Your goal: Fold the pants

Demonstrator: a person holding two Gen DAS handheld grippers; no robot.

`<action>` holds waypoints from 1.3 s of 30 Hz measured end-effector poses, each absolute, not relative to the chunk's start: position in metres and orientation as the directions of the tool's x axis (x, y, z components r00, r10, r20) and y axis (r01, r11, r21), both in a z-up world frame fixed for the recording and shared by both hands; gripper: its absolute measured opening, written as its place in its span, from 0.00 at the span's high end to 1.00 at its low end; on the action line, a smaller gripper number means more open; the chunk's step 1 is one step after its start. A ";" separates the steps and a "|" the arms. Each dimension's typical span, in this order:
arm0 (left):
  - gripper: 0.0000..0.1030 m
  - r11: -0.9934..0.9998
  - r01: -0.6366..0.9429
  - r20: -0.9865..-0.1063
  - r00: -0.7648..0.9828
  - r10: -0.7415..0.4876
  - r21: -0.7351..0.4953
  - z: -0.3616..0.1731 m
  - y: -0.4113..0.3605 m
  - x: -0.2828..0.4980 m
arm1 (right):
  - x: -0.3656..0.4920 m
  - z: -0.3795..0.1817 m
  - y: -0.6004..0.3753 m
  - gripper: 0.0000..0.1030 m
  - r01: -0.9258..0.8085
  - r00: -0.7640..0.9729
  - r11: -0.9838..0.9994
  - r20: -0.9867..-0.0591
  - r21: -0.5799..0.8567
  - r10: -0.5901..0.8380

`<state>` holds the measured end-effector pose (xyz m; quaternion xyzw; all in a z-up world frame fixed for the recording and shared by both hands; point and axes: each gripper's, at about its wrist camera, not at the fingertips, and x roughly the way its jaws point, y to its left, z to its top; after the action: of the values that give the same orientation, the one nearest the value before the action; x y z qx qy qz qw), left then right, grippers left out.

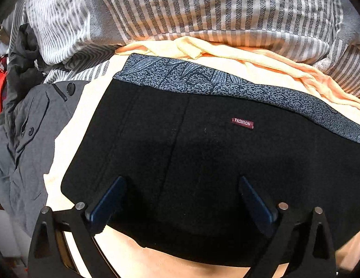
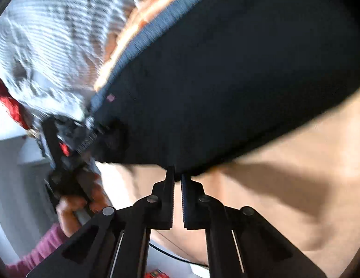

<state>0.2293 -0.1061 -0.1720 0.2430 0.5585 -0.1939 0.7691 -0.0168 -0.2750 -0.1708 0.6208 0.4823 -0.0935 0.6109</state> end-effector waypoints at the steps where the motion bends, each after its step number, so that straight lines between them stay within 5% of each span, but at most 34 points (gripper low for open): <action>1: 0.03 0.805 0.569 -0.955 0.298 -0.015 0.165 -0.171 -0.107 0.229 | -0.019 -0.174 -0.273 0.99 0.723 0.505 0.204 -0.707 0.660 0.496; 10: 0.03 0.647 0.752 -0.963 0.251 -0.103 0.127 -0.143 -0.143 0.146 | -0.039 -0.127 -0.310 0.93 0.738 0.442 0.377 -0.823 0.560 0.357; 15: 0.03 0.562 0.819 -0.977 0.197 -0.085 0.116 -0.165 -0.171 0.095 | -0.030 -0.114 -0.358 0.57 0.764 0.421 0.436 -0.879 0.477 0.224; 23: 0.03 0.551 0.822 -0.978 0.201 -0.048 0.142 -0.189 -0.166 0.084 | -0.055 -0.133 -0.376 0.54 0.782 0.419 0.384 -0.870 0.491 0.260; 31: 0.02 0.567 0.807 -0.979 0.202 0.000 0.167 -0.191 -0.174 0.085 | -0.098 -0.106 -0.351 0.34 0.780 0.387 0.399 -0.873 0.482 0.297; 39: 0.01 0.576 0.795 -0.977 0.209 0.033 0.190 -0.195 -0.177 0.085 | -0.146 -0.103 -0.360 0.32 0.823 0.357 0.360 -0.893 0.440 0.274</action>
<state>0.0847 -0.1770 -0.1954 0.3673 0.5641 -0.2780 0.6852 -0.1457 -0.3595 -0.1031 0.5228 0.5245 -0.2154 0.6365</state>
